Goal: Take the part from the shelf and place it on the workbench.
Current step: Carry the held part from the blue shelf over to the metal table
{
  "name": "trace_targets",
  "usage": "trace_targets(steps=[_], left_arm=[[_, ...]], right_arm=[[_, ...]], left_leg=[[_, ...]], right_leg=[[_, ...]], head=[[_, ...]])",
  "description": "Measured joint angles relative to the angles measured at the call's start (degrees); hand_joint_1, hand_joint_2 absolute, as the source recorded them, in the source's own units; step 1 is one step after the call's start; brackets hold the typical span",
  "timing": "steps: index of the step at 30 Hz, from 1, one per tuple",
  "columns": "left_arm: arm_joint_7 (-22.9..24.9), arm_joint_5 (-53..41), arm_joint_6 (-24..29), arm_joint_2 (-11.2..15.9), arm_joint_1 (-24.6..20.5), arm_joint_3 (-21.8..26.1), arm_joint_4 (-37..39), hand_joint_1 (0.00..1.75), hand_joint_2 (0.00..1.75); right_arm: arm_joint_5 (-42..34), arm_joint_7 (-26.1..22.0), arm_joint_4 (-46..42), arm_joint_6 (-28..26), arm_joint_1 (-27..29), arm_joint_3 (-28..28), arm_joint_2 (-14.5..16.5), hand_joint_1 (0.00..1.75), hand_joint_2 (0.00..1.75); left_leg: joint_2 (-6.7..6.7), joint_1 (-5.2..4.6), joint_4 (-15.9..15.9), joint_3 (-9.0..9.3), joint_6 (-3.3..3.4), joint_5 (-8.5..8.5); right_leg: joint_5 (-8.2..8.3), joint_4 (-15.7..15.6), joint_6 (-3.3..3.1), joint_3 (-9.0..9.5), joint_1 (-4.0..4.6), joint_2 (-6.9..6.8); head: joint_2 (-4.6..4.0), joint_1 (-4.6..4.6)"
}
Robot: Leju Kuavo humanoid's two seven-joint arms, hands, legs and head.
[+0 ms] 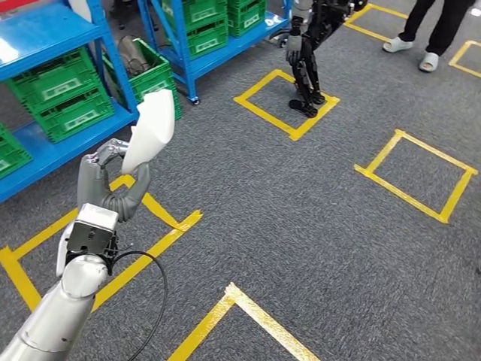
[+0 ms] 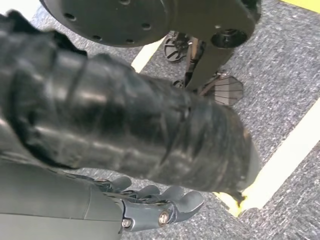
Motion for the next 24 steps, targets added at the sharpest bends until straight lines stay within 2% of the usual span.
trace_targets(steps=[2, 3, 4, 5, 7, 8, 9, 10, 11, 12, 14, 15, 16, 18, 19, 20, 22, 23, 24], left_arm=[[-0.01, 0.0, 0.0, -0.03, -0.06, 0.01, 0.0, 1.75, 1.75], [-0.02, 0.0, 0.0, -0.04, -0.1, 0.02, 0.0, 1.75, 1.75], [-0.02, 0.0, 0.0, -0.04, -0.14, 0.03, 0.0, 1.75, 1.75], [-0.02, 0.0, 0.01, 0.0, -0.17, 0.06, 0.01, 1.75, 1.75], [-0.02, 0.0, 0.02, 0.15, -0.08, 0.11, 0.02, 1.75, 1.75], [-0.02, 0.0, 0.02, 0.22, 0.03, 0.13, 0.05, 1.75, 1.75], [-0.02, 0.0, 0.02, 0.26, 0.16, 0.13, 0.08, 1.75, 1.75], [-0.02, 0.01, 0.03, 0.28, 0.24, 0.13, 0.11, 1.75, 1.75], [-0.03, 0.07, 0.03, 0.3, 0.28, 0.14, 0.14, 1.75, 1.75], [-0.08, 0.16, 0.03, 0.32, 0.29, 0.16, 0.15, 1.75, 1.75], [-0.28, 0.34, -0.04, 0.38, 0.31, 0.24, 0.15, 1.75, 1.75], [-0.4, 0.38, -0.16, 0.42, 0.29, 0.25, 0.14, 1.75, 1.75], [-0.5, 0.42, -0.28, 0.43, 0.25, 0.23, 0.14, 1.75, 1.75], [-0.63, 0.62, -0.63, 0.31, 0.11, 0.15, 0.13, 1.75, 1.75], [-0.65, 0.77, -0.9, 0.18, 0.06, 0.12, 0.14, 1.75, 1.75], [-0.6, 0.9, -1.25, 0.06, 0.01, 0.1, 0.14, 1.75, 1.75], [-0.2, 1.12, -2.04, -0.07, -0.1, 0.09, 0.25, 1.75, 1.75], [-0.01, 1.18, -2.37, -0.08, -0.14, 0.08, 0.38, 1.75, 1.75], [0.13, 1.28, -2.69, -0.09, -0.18, 0.05, 0.57, 1.75, 1.75]], right_arm=[[0.01, 0.03, -0.04, 0.0, 0.01, -0.02, 0.03, 0.0, 0.0], [0.01, 0.04, -0.05, 0.0, 0.13, -0.02, 0.05, 0.0, 0.0], [0.01, 0.05, -0.06, 0.0, 0.23, -0.03, 0.11, 0.0, 0.0], [0.01, 0.05, -0.1, -0.01, 0.29, -0.04, 0.17, 0.0, 0.0], [0.0, 0.1, -0.21, -0.03, 0.24, -0.05, 0.28, 0.0, 0.0], [0.01, 0.21, -0.25, -0.04, 0.2, -0.07, 0.28, 0.0, 0.0], [0.02, 0.4, -0.26, -0.04, 0.19, -0.1, 0.29, 0.0, 0.0], [0.03, 0.59, -0.27, -0.05, 0.23, -0.17, 0.31, 0.0, 0.0], [0.06, 0.77, -0.28, -0.05, 0.3, -0.28, 0.36, 0.0, 0.0], [0.12, 0.87, -0.3, -0.07, 0.39, -0.4, 0.47, 0.0, 0.0], [0.4, 0.86, -0.39, -0.1, 0.49, -0.7, 0.97, 0.0, 0.0], [0.62, 0.78, -0.54, -0.11, 0.48, -0.89, 1.21, 0.0, 0.0], [0.88, 0.63, -0.68, -0.07, 0.49, -1.1, 1.4, 0.0, 0.0], [1.45, 0.26, -0.98, 0.08, 0.64, -1.48, 1.54, 0.0, 0.0], [1.75, 0.08, -1.08, 0.17, 0.75, -1.7, 1.61, 0.0, 0.0], [2.0, -0.02, -1.16, 0.28, 0.75, -1.94, 1.67, 0.0, 0.0], [2.48, 0.05, -1.25, 0.57, 0.5, -2.45, 1.72, 0.0, 0.0], [2.69, 0.17, -1.25, 0.71, 0.35, -2.63, 1.72, 0.0, 0.0], [2.92, 0.31, -1.25, 0.79, 0.29, -2.76, 1.72, 0.0, 0.0]], left_leg=[[1.08, -0.16, -0.01, 0.21, -0.53, -0.06], [1.09, -0.05, 0.09, 0.32, -0.85, -0.34], [0.25, 0.1, 0.85, 0.14, -1.12, -1.14], [-1.16, 0.22, 2.77, -0.57, -1.33, -2.54], [-4.33, 0.34, 9.99, -3.66, -1.45, -6.47], [-5.02, 0.3, 13.93, -5.44, -1.4, -8.02], [-5.3, 0.24, 16.45, -6.65, -1.27, -8.55], [-5.45, 0.15, 16.93, -6.98, -1.03, -7.94], [-5.69, 0.03, 15.07, -6.26, -0.64, -6.22], [-6.35, -0.14, 11.44, -4.74, -0.06, -3.84], [-9.16, -0.37, 4.19, -1.68, 1.44, -0.33], [-10.21, -0.54, 2.01, -0.83, 1.95, 0.3], [-10.72, -0.66, 1.07, -0.53, 2.26, 0.28], [-9.53, -0.64, -0.22, -0.13, 2.11, 0.41], [-8.78, -0.42, -0.94, 0.19, 2.0, 0.67], [-7.95, -0.18, -1.64, 0.52, 1.89, 0.96], [-6.26, 0.02, -2.25, 0.87, 1.82, 1.21], [-5.37, 0.03, -2.2, 0.86, 1.79, 1.17], [-4.47, 0.06, -2.14, 0.85, 1.68, 1.08]], right_leg=[[-0.09, -0.21, -1.03, -0.12, 0.15, 0.96], [-0.01, -0.24, -1.44, -0.18, 0.08, 1.55], [0.11, -0.34, -1.84, -0.18, 0.0, 2.16], [0.25, -0.46, -2.23, -0.16, -0.09, 2.77], [0.42, -0.56, -2.75, -0.2, -0.1, 4.07], [0.46, -0.56, -2.9, -0.24, 0.0, 4.83], [0.49, -0.55, -2.98, -0.26, 0.15, 5.65], [0.52, -0.53, -3.03, -0.24, 0.31, 6.5], [0.56, -0.52, -3.05, -0.18, 0.49, 7.36], [0.59, -0.5, -3.06, -0.1, 0.65, 8.17], [0.75, -0.4, -2.9, -0.19, 0.72, 9.54], [0.9, -0.33, -2.67, -0.49, 0.55, 10.17], [1.09, -0.29, -2.35, -0.87, 0.32, 10.76], [1.45, -0.48, -1.65, -1.53, 0.06, 11.75], [1.17, -0.2, -1.35, -1.89, 0.2, 10.95], [0.33, 0.99, -1.05, -2.62, 0.33, 9.5], [-2.82, 6.85, -0.36, -5.53, 0.32, 5.77], [-4.39, 10.65, 0.03, -7.38, 0.09, 4.82], [-5.22, 13.54, 0.4, -8.77, -0.16, 4.34]], head=[[0.0, -0.05], [0.0, -0.04], [0.0, -0.12], [0.01, -0.23], [0.01, -0.46], [0.01, -0.49], [0.0, -0.49], [0.0, -0.49], [0.0, -0.49], [0.0, -0.49], [0.0, -0.26], [0.0, -0.3], [0.01, -0.37], [0.01, -0.73], [0.01, -0.63], [0.0, -0.37], [0.0, 0.12], [0.0, 0.23], [0.0, 0.23]])
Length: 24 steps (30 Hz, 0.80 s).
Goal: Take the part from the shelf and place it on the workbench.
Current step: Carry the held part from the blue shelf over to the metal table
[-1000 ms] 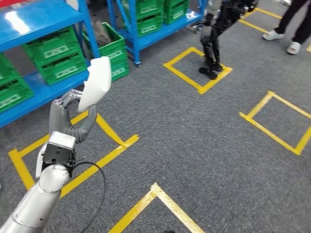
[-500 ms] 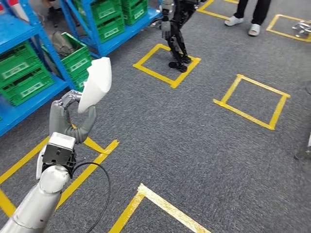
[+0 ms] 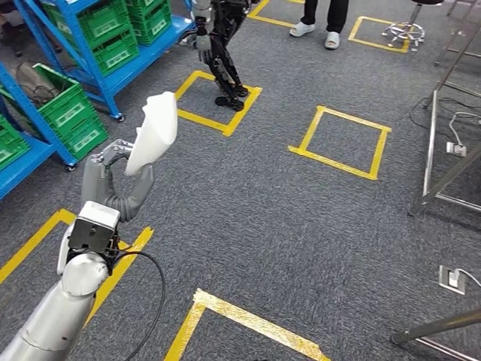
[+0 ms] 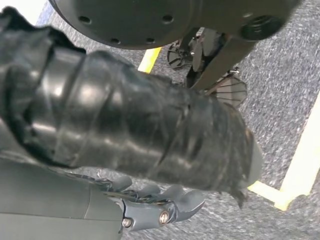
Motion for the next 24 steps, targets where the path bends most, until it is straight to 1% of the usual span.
trace_targets(steps=[1, 2, 3, 4, 5, 6, 7, 8, 9, 10, 11, 12, 13, 14, 15, 16, 17, 18, 19, 20, 21, 22, 23, 24], left_arm=[[0.03, 0.09, -0.3, -0.03, -0.05, -0.04, 0.23, 1.75, 1.75], [0.09, 0.21, -0.64, -0.05, -0.16, -0.08, 0.47, 1.75, 1.75], [0.19, 0.39, -1.02, -0.09, -0.33, -0.12, 0.7, 1.75, 1.75], [0.32, 0.6, -1.38, -0.14, -0.56, -0.14, 0.9, 1.75, 1.75], [0.5, 0.77, -1.71, -0.18, -0.84, -0.15, 1.07, 1.75, 1.75], [0.64, 0.9, -2.02, -0.22, -1.1, -0.18, 1.22, 1.75, 1.75], [0.74, 0.96, -2.28, -0.3, -1.3, -0.26, 1.37, 1.75, 1.75], [0.81, 0.96, -2.46, -0.42, -1.45, -0.38, 1.49, 1.75, 1.75], [0.84, 0.96, -2.59, -0.55, -1.56, -0.51, 1.61, 1.75, 1.75], [0.86, 0.96, -2.66, -0.66, -1.67, -0.65, 1.72, 1.75, 1.75], [0.88, 0.97, -2.67, -0.74, -1.78, -0.75, 1.8, 1.75, 1.75], [0.89, 0.97, -2.68, -0.75, -1.86, -0.82, 1.9, 1.75, 1.75], [0.9, 0.97, -2.7, -0.74, -1.9, -0.89, 2.02, 1.75, 1.75], [0.9, 0.96, -2.74, -0.74, -1.9, -0.96, 2.16, 1.75, 1.75], [0.9, 0.96, -2.8, -0.73, -1.87, -1.03, 2.33, 1.75, 1.75], [0.91, 0.95, -2.85, -0.73, -1.86, -1.1, 2.51, 1.75, 1.75], [0.92, 0.95, -2.9, -0.74, -1.86, -1.15, 2.64, 1.75, 1.75], [0.93, 0.95, -2.92, -0.74, -1.91, -1.18, 2.73, 1.75, 1.75], [0.94, 0.95, -2.93, -0.74, -2.03, -1.19, 2.77, 1.75, 1.75], [0.95, 0.95, -2.93, -0.74, -2.16, -1.19, 2.79, 1.75, 1.75], [0.95, 0.95, -2.94, -0.73, -2.32, -1.18, 2.81, 1.75, 1.75], [0.95, 0.95, -2.96, -0.73, -2.47, -1.19, 2.85, 1.75, 1.75], [0.96, 0.95, -3.0, -0.76, -2.59, -1.21, 2.87, 1.75, 1.75], [0.96, 0.93, -3.04, -0.84, -2.7, -1.25, 2.89, 1.75, 1.75]], right_arm=[[0.18, 0.09, 0.0, 0.02, 0.02, -0.11, 0.0, 0.0, 0.0], [0.31, 0.18, 0.0, 0.03, 0.08, -0.25, 0.0, 0.0, 0.0], [0.48, 0.23, -0.01, 0.04, 0.13, -0.4, 0.0, 0.0, 0.0], [0.67, 0.25, -0.02, 0.07, 0.1, -0.58, 0.01, 0.0, 0.0], [0.93, 0.22, -0.03, 0.13, 0.0, -0.75, 0.07, 0.0, 0.0], [1.23, 0.19, -0.04, 0.2, -0.12, -0.91, 0.13, 0.0, 0.0], [1.55, 0.14, -0.04, 0.27, -0.24, -1.04, 0.19, 0.0, 0.0], [1.83, 0.09, -0.04, 0.33, -0.29, -1.18, 0.24, 0.0, 0.0], [2.05, 0.08, -0.04, 0.35, -0.3, -1.32, 0.23, 0.0, 0.0], [2.22, 0.05, -0.04, 0.36, -0.24, -1.44, 0.23, 0.0, 0.0], [2.31, 0.05, -0.04, 0.37, -0.21, -1.56, 0.22, 0.0, 0.0], [2.36, 0.04, -0.04, 0.36, -0.24, -1.66, 0.22, 0.0, 0.0], [2.39, 0.03, -0.04, 0.36, -0.29, -1.73, 0.22, 0.0, 0.0], [2.42, 0.02, -0.04, 0.36, -0.38, -1.82, 0.22, 0.0, 0.0], [2.44, 0.01, -0.04, 0.37, -0.44, -1.89, 0.22, 0.0, 0.0], [2.48, 0.01, -0.04, 0.38, -0.45, -1.93, 0.22, 0.0, 0.0], [2.5, 0.0, -0.04, 0.39, -0.44, -1.98, 0.22, 0.0, 0.0], [2.52, -0.01, -0.04, 0.39, -0.42, -2.03, 0.22, 0.0, 0.0], [2.56, -0.01, -0.04, 0.39, -0.41, -2.12, 0.22, 0.0, 0.0], [2.61, -0.02, -0.03, 0.4, -0.43, -2.23, 0.31, 0.0, 0.0], [2.7, -0.04, -0.03, 0.39, -0.51, -2.36, 0.38, 0.0, 0.0], [2.81, -0.06, -0.02, 0.38, -0.59, -2.46, 0.44, 0.0, 0.0], [2.94, -0.08, -0.02, 0.38, -0.64, -2.54, 0.51, 0.0, 0.0], [3.07, -0.1, -0.02, 0.37, -0.63, -2.61, 0.49, 0.0, 0.0]], left_leg=[[0.87, 0.06, 0.09, 0.01, -0.16, -0.12], [1.67, 0.17, 0.21, 0.03, -0.39, -0.28], [2.41, 0.32, 0.4, 0.08, -0.72, -0.5], [3.07, 0.4, 0.68, 0.1, -1.13, -0.77], [3.65, 0.35, 1.06, 0.06, -1.61, -1.09], [4.15, 0.25, 1.35, 0.04, -2.03, -1.34], [4.61, 0.1, 1.52, 0.05, -2.37, -1.5], [5.11, 0.03, 1.57, 0.11, -2.64, -1.6], [5.47, 0.11, 1.51, 0.23, -2.89, -1.72], [4.98, 0.27, 1.8, 0.24, -3.15, -2.16], [3.75, 0.44, 3.04, -0.18, -3.34, -3.22], [2.13, 0.55, 5.58, -1.24, -3.42, -4.87], [0.47, 0.58, 9.41, -2.91, -3.39, -6.92], [-0.45, 0.51, 13.79, -4.95, -3.26, -8.86], [-0.78, 0.4, 17.41, -6.76, -3.1, -10.04], [-0.89, 0.26, 19.26, -7.85, -2.83, -10.08], [-1.04, 0.08, 18.74, -7.91, -2.4, -8.84], [-1.45, -0.16, 16.02, -6.98, -1.81, -6.59], [-2.6, -0.45, 12.03, -5.51, -1.02, -3.98], [-4.11, -0.57, 8.41, -4.11, -0.21, -1.99], [-5.39, -0.7, 5.68, -3.06, 0.35, -0.73], [-6.27, -0.77, 4.19, -2.53, 0.74, -0.37], [-6.25, -0.78, 3.7, -2.36, 0.83, -0.59], [-5.66, -0.77, 3.05, -2.19, 0.69, -0.62]], right_leg=[[0.12, 1.07, 0.33, -0.48, -0.25, -0.3], [1.24, -0.19, 0.64, 0.25, -0.49, -0.61], [3.05, -3.53, 0.91, 2.11, -0.7, -1.25], [4.44, -7.58, 1.14, 4.29, -0.73, -2.44], [5.48, -10.98, 0.99, 6.22, -0.69, -3.36], [5.86, -13.02, 0.56, 7.37, -0.56, -3.93], [5.7, -13.67, -0.04, 7.7, -0.38, -4.02], [5.74, -13.57, -0.77, 7.66, -0.29, -3.32], [5.72, -13.46, -1.32, 7.53, -0.26, -2.67], [5.76, -13.47, -1.7, 7.47, -0.28, -2.1], [5.82, -13.51, -2.07, 7.48, -0.32, -1.5], [5.87, -13.56, -2.4, 7.5, -0.33, -0.91], [5.89, -13.57, -2.62, 7.49, -0.26, -0.27], [5.89, -13.57, -2.8, 7.48, -0.12, 0.45], [5.89, -13.56, -2.94, 7.49, 0.06, 1.23], [5.9, -13.56, -3.02, 7.52, 0.26, 2.07], [5.92, -13.55, -3.08, 7.6, 0.47, 2.94], [5.92, -13.54, -3.11, 7.74, 0.66, 3.82], [5.93, -13.54, -3.12, 7.84, 0.76, 4.65], [5.97, -13.51, -3.07, 7.86, 0.91, 5.37], [6.06, -13.48, -2.94, 7.72, 0.86, 6.03], [6.18, -13.46, -2.73, 7.44, 0.72, 6.65], [6.36, -13.47, -2.43, 7.1, 0.61, 7.25], [6.54, -13.57, -2.09, 6.78, 0.48, 7.93]], head=[[0.0, 0.01], [0.0, 0.02], [0.0, 0.02], [0.0, 0.04], [0.0, 0.1], [0.0, 0.1], [0.0, 0.1], [0.0, 0.1], [0.0, 0.02], [0.0, -0.04], [0.0, -0.13], [0.0, -0.26], [0.0, -0.37], [0.0, -0.43], [0.0, -0.44], [0.0, -0.44], [0.0, -0.45], [0.0, -0.44], [0.0, -0.44], [0.0, -0.3], [0.0, -0.25], [0.0, -0.35], [0.0, -0.44], [0.0, -0.66]])
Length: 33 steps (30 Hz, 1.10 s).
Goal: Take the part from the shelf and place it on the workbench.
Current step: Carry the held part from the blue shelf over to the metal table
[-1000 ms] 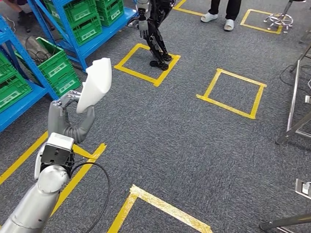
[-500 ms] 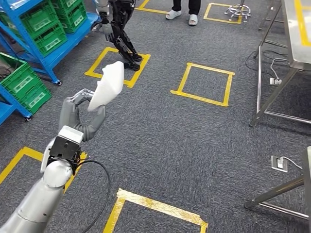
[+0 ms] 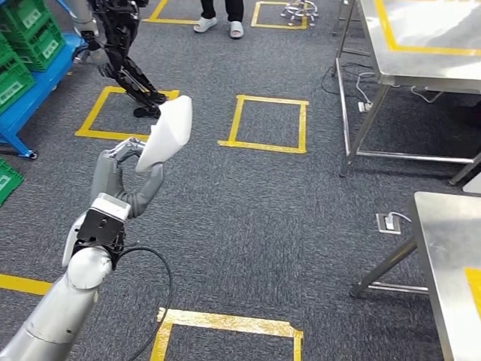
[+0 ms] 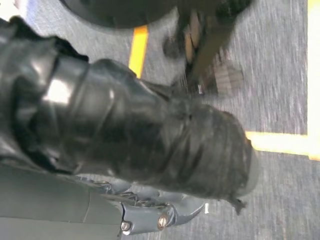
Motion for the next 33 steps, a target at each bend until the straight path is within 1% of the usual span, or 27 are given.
trace_targets(steps=[1, 2, 3, 5, 6, 7, 8, 9, 10, 12, 13, 14, 16, 18, 20, 21, 22, 23, 24, 25, 26, 27, 28, 29, 31, 32, 33], left_arm=[[0.01, -0.02, -0.04, -0.11, -0.09, -0.05, 0.03, 1.75, 1.75], [-0.01, -0.04, -0.07, -0.23, -0.16, -0.09, 0.05, 1.75, 1.75], [-0.02, -0.06, -0.11, -0.33, -0.19, -0.1, 0.08, 1.75, 1.75], [-0.06, -0.07, -0.2, -0.39, -0.15, -0.1, 0.17, 1.75, 1.75], [-0.06, -0.07, -0.24, -0.39, -0.09, -0.11, 0.22, 1.75, 1.75], [-0.06, -0.06, -0.26, -0.39, -0.02, -0.14, 0.27, 1.75, 1.75], [-0.06, -0.06, -0.28, -0.41, 0.02, -0.16, 0.31, 1.75, 1.75], [-0.06, -0.05, -0.3, -0.42, 0.04, -0.18, 0.33, 1.75, 1.75], [-0.06, -0.05, -0.32, -0.43, 0.05, -0.19, 0.34, 1.75, 1.75], [-0.06, -0.05, -0.33, -0.43, 0.01, -0.18, 0.34, 1.75, 1.75], [-0.07, -0.05, -0.36, -0.43, -0.02, -0.19, 0.34, 1.75, 1.75], [-0.07, -0.05, -0.38, -0.45, -0.04, -0.2, 0.34, 1.75, 1.75], [-0.08, -0.05, -0.4, -0.51, -0.06, -0.21, 0.34, 1.75, 1.75], [-0.1, -0.04, -0.39, -0.49, -0.07, -0.19, 0.34, 1.75, 1.75], [-0.13, -0.04, -0.39, -0.37, 0.07, -0.15, 0.36, 1.75, 1.75], [-0.13, -0.04, -0.39, -0.3, 0.18, -0.15, 0.4, 1.75, 1.75], [-0.13, -0.04, -0.39, -0.26, 0.3, -0.15, 0.45, 1.75, 1.75], [-0.13, -0.04, -0.39, -0.24, 0.37, -0.15, 0.51, 1.75, 1.75], [-0.13, -0.03, -0.39, -0.24, 0.39, -0.16, 0.55, 1.75, 1.75], [-0.13, -0.01, -0.39, -0.24, 0.38, -0.15, 0.57, 1.75, 1.75], [-0.13, 0.01, -0.39, -0.21, 0.37, -0.14, 0.58, 1.75, 1.75], [-0.13, 0.05, -0.38, -0.17, 0.35, -0.11, 0.59, 1.75, 1.75], [-0.14, 0.07, -0.38, -0.14, 0.36, -0.1, 0.59, 1.75, 1.75], [-0.16, 0.09, -0.37, -0.1, 0.37, -0.09, 0.6, 1.75, 1.75], [-0.21, 0.13, -0.35, -0.15, 0.35, -0.09, 0.6, 1.75, 1.75], [-0.24, 0.14, -0.33, -0.22, 0.31, -0.09, 0.6, 1.75, 1.75], [-0.29, 0.16, -0.3, -0.29, 0.28, -0.09, 0.59, 1.75, 1.75]], right_arm=[[0.11, 0.0, 0.0, 0.0, 0.08, -0.08, -0.01, 0.0, 0.0], [0.19, -0.01, 0.0, -0.03, 0.15, -0.17, -0.02, 0.0, 0.0], [0.23, -0.03, 0.0, -0.07, 0.16, -0.25, -0.04, 0.0, 0.0], [0.33, -0.09, 0.0, -0.07, -0.04, -0.34, -0.05, 0.0, 0.0], [0.39, -0.14, 0.0, -0.03, -0.15, -0.35, -0.05, 0.0, 0.0], [0.51, -0.19, 0.0, 0.0, -0.19, -0.38, -0.05, 0.0, 0.0], [0.64, -0.26, 0.0, 0.02, -0.16, -0.42, -0.05, 0.0, 0.0], [0.75, -0.3, 0.0, 0.02, -0.1, -0.49, -0.06, 0.0, 0.0], [0.87, -0.34, -0.01, 0.02, -0.05, -0.59, -0.09, 0.0, 0.0], [0.97, -0.4, -0.02, 0.03, -0.14, -0.74, -0.13, 0.0, 0.0], [0.99, -0.43, -0.02, 0.03, -0.2, -0.78, -0.14, 0.0, 0.0], [1.02, -0.44, -0.02, 0.04, -0.23, -0.81, -0.14, 0.0, 0.0], [1.03, -0.45, -0.01, 0.04, -0.1, -0.98, -0.14, 0.0, 0.0], [1.02, -0.45, -0.01, 0.03, -0.04, -1.22, -0.15, 0.0, 0.0], [1.02, -0.46, -0.02, 0.01, -0.16, -1.37, -0.16, 0.0, 0.0], [1.01, -0.47, -0.02, 0.02, -0.22, -1.39, -0.16, 0.0, 0.0], [1.02, -0.48, -0.02, 0.03, -0.24, -1.41, -0.16, 0.0, 0.0], [1.04, -0.47, -0.01, 0.04, -0.22, -1.43, -0.16, 0.0, 0.0], [1.09, -0.47, -0.01, 0.05, -0.18, -1.45, -0.15, 0.0, 0.0], [1.15, -0.48, -0.01, 0.05, -0.15, -1.47, -0.15, 0.0, 0.0], [1.23, -0.48, 0.0, 0.06, -0.13, -1.5, -0.14, 0.0, 0.0], [1.32, -0.49, 0.0, 0.05, -0.19, -1.54, -0.14, 0.0, 0.0], [1.38, -0.5, 0.0, 0.05, -0.24, -1.58, -0.14, 0.0, 0.0], [1.44, -0.5, 0.0, 0.04, -0.24, -1.63, -0.14, 0.0, 0.0], [1.56, -0.5, 0.0, 0.02, 0.0, -1.72, -0.14, 0.0, 0.0], [1.63, -0.5, 0.0, 0.01, 0.18, -1.75, -0.15, 0.0, 0.0], [1.69, -0.49, 0.0, -0.02, 0.27, -1.78, -0.15, 0.0, 0.0]], left_leg=[[0.74, 0.13, -0.66, 0.23, -0.17, 0.04], [1.5, 0.29, -1.3, 0.49, -0.31, 0.2], [2.33, 0.47, -1.82, 0.73, -0.42, 0.41], [4.01, 0.47, -2.1, 0.96, -0.35, 0.48], [4.93, 0.43, -2.08, 0.97, -0.36, 0.4], [5.83, 0.4, -2.06, 1.0, -0.41, 0.3], [6.69, 0.4, -2.03, 1.07, -0.52, 0.17], [7.45, 0.42, -1.99, 1.2, -0.69, 0.01], [8.15, 0.43, -1.91, 1.38, -0.92, -0.2], [9.31, 0.16, -1.64, 1.64, -1.55, -0.68], [9.82, 0.0, -1.51, 1.75, -1.84, -0.88], [10.33, -0.14, -1.45, 1.83, -2.11, -1.03], [10.89, -0.01, -1.3, 2.08, -2.66, -1.46], [8.69, 0.36, 1.18, 1.31, -3.15, -3.48], [5.65, 0.63, 8.46, -1.82, -3.36, -7.37], [5.01, 0.66, 12.6, -3.75, -3.39, -9.01], [4.74, 0.67, 15.48, -5.18, -3.4, -9.74], [4.63, 0.69, 16.2, -5.71, -3.36, -9.19], [4.47, 0.73, 14.58, -5.18, -3.27, -7.51], [3.98, 0.82, 11.14, -3.84, -3.15, -5.13], [2.72, 0.99, 7.27, -2.25, -3.01, -3.08], [1.45, 1.17, 3.82, -0.85, -2.92, -1.74], [0.42, 1.25, 1.66, -0.06, -2.85, -1.13], [-0.15, 1.25, 0.79, 0.19, -2.76, -1.2], [0.82, 1.13, 0.37, 0.12, -2.3, -1.04], [1.5, 1.13, 0.14, 0.18, -1.91, -0.85], [2.23, 1.15, -0.1, 0.24, -1.5, -0.66]], right_leg=[[-0.07, 0.09, 0.22, -0.39, -0.02, -0.14], [-0.65, 0.9, 0.47, -1.06, 0.03, -1.28], [-1.74, 2.77, 0.73, -2.16, 0.07, -3.04], [-4.95, 9.5, 1.39, -5.67, -0.16, -6.84], [-6.13, 12.9, 1.76, -7.39, -0.34, -7.67], [-6.51, 14.91, 2.05, -8.38, -0.51, -8.07], [-5.91, 14.82, 2.28, -8.24, -0.65, -8.36], [-4.42, 12.44, 2.42, -6.83, -0.73, -8.74], [-2.57, 8.4, 2.46, -4.48, -0.76, -9.54], [-0.61, 1.51, 1.91, -0.29, -0.38, -11.67], [-0.44, -0.05, 1.48, 0.66, -0.21, -12.21], [-0.67, -0.31, 1.01, 0.82, -0.03, -12.14], [-0.54, -0.37, 0.33, 0.73, -0.16, -10.8], [-0.4, -0.56, -0.27, 0.86, -0.36, -9.6], [-0.3, -0.64, -0.69, 0.9, -0.42, -8.29], [-0.29, -0.62, -0.79, 0.88, -0.39, -7.54], [-0.28, -0.58, -0.83, 0.88, -0.36, -6.74], [-0.28, -0.51, -0.84, 0.89, -0.35, -5.9], [-0.29, -0.39, -0.82, 0.91, -0.35, -5.06], [-0.32, -0.25, -0.77, 0.93, -0.37, -4.24], [-0.34, -0.1, -0.65, 0.87, -0.4, -3.47], [-0.32, 0.12, -0.4, 0.66, -0.38, -2.7], [-0.2, 0.24, -0.02, 0.31, -0.43, -2.03], [0.01, 0.27, 0.42, -0.08, -0.52, -1.39], [0.32, 0.14, 1.22, -0.76, -0.8, -0.39], [-0.03, 0.49, 1.38, -1.15, -0.77, -1.09], [-0.91, 1.82, 1.51, -1.94, -0.68, -2.52]], head=[[0.0, -0.14], [0.0, -0.01], [0.0, 0.1], [0.0, 0.32], [0.0, 0.32], [0.0, 0.31], [0.0, 0.32], [0.0, 0.33], [0.0, 0.34], [0.0, 0.27], [0.0, 0.19], [0.0, 0.11], [0.0, 0.04], [0.0, -0.08], [0.0, -0.23], [0.0, -0.25], [0.0, -0.25], [0.0, -0.25], [0.0, -0.25], [0.0, -0.26], [0.0, -0.26], [0.0, -0.25], [0.0, -0.23], [0.0, -0.23], [0.0, -0.21], [0.0, -0.16], [0.0, 0.01]])
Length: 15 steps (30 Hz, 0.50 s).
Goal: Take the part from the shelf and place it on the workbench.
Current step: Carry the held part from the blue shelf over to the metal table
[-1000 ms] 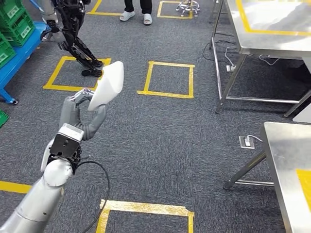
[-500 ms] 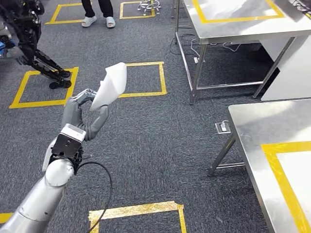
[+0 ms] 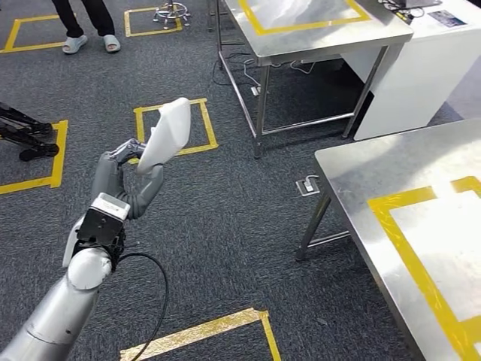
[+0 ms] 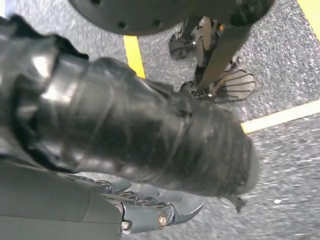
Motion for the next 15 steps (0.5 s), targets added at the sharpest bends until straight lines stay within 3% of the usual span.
trace_targets(steps=[2, 4, 5, 6, 7, 9, 11, 13, 15], left_arm=[[-0.1, 0.03, 0.06, -0.07, 0.05, 0.04, 0.0, 1.75, 1.75], [-0.14, 0.04, 0.07, -0.03, 0.2, 0.07, 0.01, 1.75, 1.75], [-0.14, 0.04, 0.07, -0.02, 0.25, 0.07, 0.01, 1.75, 1.75], [-0.14, 0.04, 0.07, -0.03, 0.26, 0.06, 0.01, 1.75, 1.75], [-0.14, 0.05, 0.07, -0.03, 0.26, 0.07, 0.01, 1.75, 1.75], [-0.14, 0.16, 0.07, -0.03, 0.21, 0.1, 0.01, 1.75, 1.75], [-0.14, 0.27, 0.07, 0.0, 0.13, 0.17, 0.02, 1.75, 1.75], [-0.14, 0.28, 0.07, -0.01, 0.05, 0.22, 0.03, 1.75, 1.75], [-0.15, 0.28, 0.07, 0.01, -0.03, 0.28, 0.04, 1.75, 1.75]], right_arm=[[0.14, 0.01, 0.0, -0.02, -0.11, -0.01, 0.01, 0.0, 0.0], [0.28, 0.02, 0.0, 0.02, -0.33, -0.01, 0.03, 0.0, 0.0], [0.32, 0.02, 0.0, 0.05, -0.35, -0.02, 0.04, 0.0, 0.0], [0.33, 0.02, 0.0, 0.05, -0.31, -0.02, 0.03, 0.0, 0.0], [0.32, 0.02, 0.0, 0.04, -0.27, -0.03, 0.03, 0.0, 0.0], [0.32, 0.01, -0.01, 0.03, -0.33, -0.03, 0.02, 0.0, 0.0], [0.32, 0.0, -0.02, 0.03, -0.52, -0.03, 0.02, 0.0, 0.0], [0.33, 0.01, -0.02, 0.03, -0.47, -0.04, 0.02, 0.0, 0.0], [0.35, 0.05, -0.02, 0.03, -0.28, -0.05, 0.05, 0.0, 0.0]], left_leg=[[1.62, -0.19, -0.21, 0.02, 0.53, 0.14], [3.35, -0.5, -0.2, -0.04, 0.71, 0.08], [4.2, -0.63, -0.19, -0.04, 0.75, 0.05], [4.99, -0.72, -0.19, -0.01, 0.77, 0.01], [5.71, -0.78, -0.19, 0.04, 0.74, -0.04], [6.96, -1.04, -0.1, 0.14, 0.49, -0.23], [8.02, -1.31, -0.01, 0.2, 0.03, -0.41], [9.15, -1.29, -0.05, 0.27, -0.48, -0.54], [7.81, -1.02, 1.18, -0.04, -1.05, -1.7]], right_leg=[[-3.19, 6.16, 0.23, -2.98, 0.22, -3.83], [-5.87, 13.23, 0.53, -6.14, 0.16, -5.38], [-5.99, 14.51, 0.56, -6.55, 0.15, -5.61], [-5.12, 13.41, 0.51, -5.7, 0.17, -5.82], [-3.57, 10.21, 0.38, -3.73, 0.23, -6.27], [-1.18, 2.04, -0.25, 1.05, 0.71, -8.91], [-0.72, -1.71, -1.05, 3.19, 1.3, -10.44], [-0.48, -1.96, -1.75, 3.2, 1.48, -9.19], [-0.07, -2.43, -2.37, 3.32, 1.21, -7.9]], head=[[0.0, 0.29], [0.0, 0.37], [0.0, 0.38], [0.0, 0.39], [0.0, 0.4], [0.0, 0.37], [0.0, 0.27], [0.0, 0.2], [0.0, 0.05]])
